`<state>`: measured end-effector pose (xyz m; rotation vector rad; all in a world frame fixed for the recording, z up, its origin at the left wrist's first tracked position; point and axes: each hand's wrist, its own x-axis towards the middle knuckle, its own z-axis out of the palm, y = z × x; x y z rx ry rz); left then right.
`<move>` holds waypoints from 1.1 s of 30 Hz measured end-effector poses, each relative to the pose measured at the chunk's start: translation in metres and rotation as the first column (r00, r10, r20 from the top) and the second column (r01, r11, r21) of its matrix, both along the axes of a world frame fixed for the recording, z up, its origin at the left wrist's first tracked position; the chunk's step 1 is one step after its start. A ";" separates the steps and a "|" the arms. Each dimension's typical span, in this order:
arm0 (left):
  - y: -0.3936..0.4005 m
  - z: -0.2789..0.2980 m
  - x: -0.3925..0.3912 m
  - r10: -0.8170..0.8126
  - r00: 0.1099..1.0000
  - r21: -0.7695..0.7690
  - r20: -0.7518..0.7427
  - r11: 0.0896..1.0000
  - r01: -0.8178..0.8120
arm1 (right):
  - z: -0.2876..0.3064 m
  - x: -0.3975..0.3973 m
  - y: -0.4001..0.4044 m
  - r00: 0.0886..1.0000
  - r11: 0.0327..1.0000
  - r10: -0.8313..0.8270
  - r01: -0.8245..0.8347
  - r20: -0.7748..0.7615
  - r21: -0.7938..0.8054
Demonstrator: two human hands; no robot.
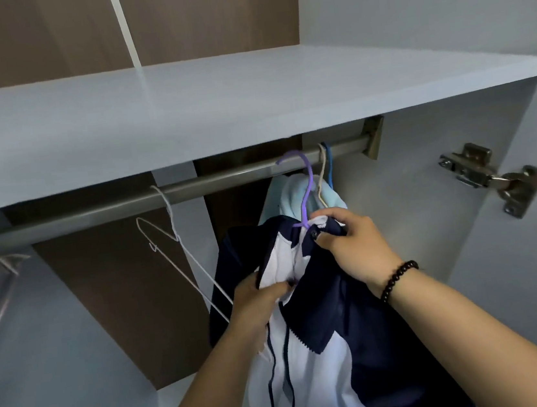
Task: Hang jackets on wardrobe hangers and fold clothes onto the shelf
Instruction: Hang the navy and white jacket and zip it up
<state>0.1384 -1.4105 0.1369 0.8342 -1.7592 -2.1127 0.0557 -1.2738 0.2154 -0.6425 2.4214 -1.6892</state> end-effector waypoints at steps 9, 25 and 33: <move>-0.053 -0.040 -0.010 0.039 0.999 -0.263 -0.014 0.964 -0.041 | -0.005 -0.036 -0.060 0.998 0.998 -0.066 0.066 0.011 -0.011; -0.056 -0.105 0.032 -0.103 0.993 -0.249 0.052 0.962 0.112 | -0.046 -0.006 -0.052 0.780 0.930 -0.005 0.233 -0.625 0.283; -0.056 -0.126 0.054 -0.121 0.982 -0.420 0.142 0.891 0.171 | -0.161 0.071 -0.019 0.721 0.955 0.293 -0.186 -0.627 0.233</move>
